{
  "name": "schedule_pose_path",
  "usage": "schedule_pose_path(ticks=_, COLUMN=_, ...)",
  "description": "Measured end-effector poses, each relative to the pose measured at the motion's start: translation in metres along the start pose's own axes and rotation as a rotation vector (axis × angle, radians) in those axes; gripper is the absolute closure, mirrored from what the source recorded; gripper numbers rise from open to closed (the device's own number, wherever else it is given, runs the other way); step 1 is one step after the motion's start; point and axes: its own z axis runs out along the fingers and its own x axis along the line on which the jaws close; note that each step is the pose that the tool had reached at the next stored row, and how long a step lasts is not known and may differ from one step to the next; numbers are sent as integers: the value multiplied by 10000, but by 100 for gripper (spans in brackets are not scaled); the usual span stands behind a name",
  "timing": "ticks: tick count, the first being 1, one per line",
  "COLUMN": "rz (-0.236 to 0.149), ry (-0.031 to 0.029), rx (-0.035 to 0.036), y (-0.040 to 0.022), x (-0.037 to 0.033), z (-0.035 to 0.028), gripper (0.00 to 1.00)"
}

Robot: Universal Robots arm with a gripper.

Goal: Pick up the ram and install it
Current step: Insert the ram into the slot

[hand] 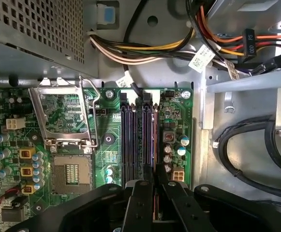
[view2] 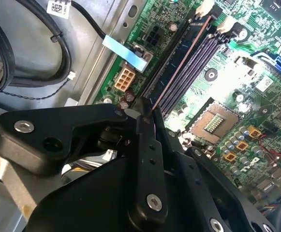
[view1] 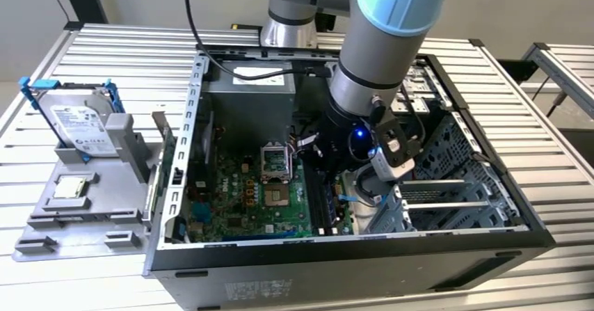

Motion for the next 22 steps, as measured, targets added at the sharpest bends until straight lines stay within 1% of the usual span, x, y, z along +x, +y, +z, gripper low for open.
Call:
schedule_pose_path(ticks=3, rz=0, ry=3, rx=21, y=-1, x=-2, z=1, gripper=100)
schedule_pose_path(ticks=11, rz=8, ry=2, rx=19, y=1, x=-30, z=8, gripper=100)
schedule_pose_path(ticks=15, rz=12, ry=3, rx=22, y=1, x=-34, z=13, gripper=100)
schedule_pose_path(ticks=16, rz=11, ry=2, rx=22, y=4, x=-34, z=20, gripper=100)
schedule_pose_path(ticks=20, rz=11, ry=6, rx=35, y=23, x=-36, z=84, gripper=100)
schedule_pose_path(ticks=22, rz=10, ry=5, rx=30, y=24, x=-36, z=90, gripper=100)
